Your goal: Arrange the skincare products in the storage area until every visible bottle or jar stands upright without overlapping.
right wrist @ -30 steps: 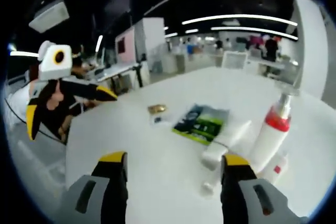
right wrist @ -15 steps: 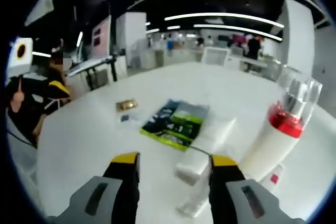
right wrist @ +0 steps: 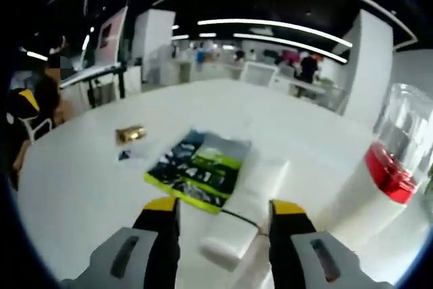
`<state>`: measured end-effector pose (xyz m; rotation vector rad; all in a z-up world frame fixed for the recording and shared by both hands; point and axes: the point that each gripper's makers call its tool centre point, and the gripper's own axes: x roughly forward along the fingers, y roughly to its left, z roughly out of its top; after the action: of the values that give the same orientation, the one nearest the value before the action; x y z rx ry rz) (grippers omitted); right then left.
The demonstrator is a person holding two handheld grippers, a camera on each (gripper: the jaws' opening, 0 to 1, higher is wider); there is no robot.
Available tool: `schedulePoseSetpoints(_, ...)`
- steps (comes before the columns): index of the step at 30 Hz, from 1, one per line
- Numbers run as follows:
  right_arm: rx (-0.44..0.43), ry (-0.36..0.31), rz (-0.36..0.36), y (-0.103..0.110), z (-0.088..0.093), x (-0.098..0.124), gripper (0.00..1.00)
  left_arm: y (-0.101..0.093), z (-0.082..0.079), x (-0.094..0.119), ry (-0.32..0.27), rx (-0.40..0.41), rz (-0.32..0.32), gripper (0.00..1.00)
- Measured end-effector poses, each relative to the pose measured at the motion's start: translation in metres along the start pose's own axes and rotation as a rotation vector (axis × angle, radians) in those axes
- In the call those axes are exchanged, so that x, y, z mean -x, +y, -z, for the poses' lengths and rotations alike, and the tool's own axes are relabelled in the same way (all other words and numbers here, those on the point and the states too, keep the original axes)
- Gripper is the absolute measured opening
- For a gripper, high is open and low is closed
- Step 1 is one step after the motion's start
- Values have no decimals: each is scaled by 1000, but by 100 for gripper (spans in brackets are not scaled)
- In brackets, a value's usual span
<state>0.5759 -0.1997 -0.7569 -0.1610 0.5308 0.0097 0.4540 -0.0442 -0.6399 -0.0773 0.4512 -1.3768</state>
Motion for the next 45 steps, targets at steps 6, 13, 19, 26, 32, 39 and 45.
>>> schedulePoseSetpoints(6,-70,44,56,-12,4,-9,40,0,-5,6,-21,-7,-7,97)
schedulePoseSetpoints(13,-146,56,136,-19,4,-19,42,-9,-10,8,-36,-31,22,97)
schedulePoseSetpoints(19,-82,84,169,-23,1,-28,41,-15,-15,10,-50,-46,46,97)
schedulePoseSetpoints(26,-61,117,213,-35,-8,-40,40,-21,-19,11,-68,-43,63,95)
schedulePoseSetpoints(32,-120,193,223,-36,12,-40,36,-24,-21,12,-76,-42,76,95)
schedulePoseSetpoints(39,-192,161,218,-32,19,-32,31,-26,-25,13,-89,-38,82,94)
schedulePoseSetpoints(45,-204,162,218,-27,24,-23,30,-29,-26,13,-94,-36,95,94)
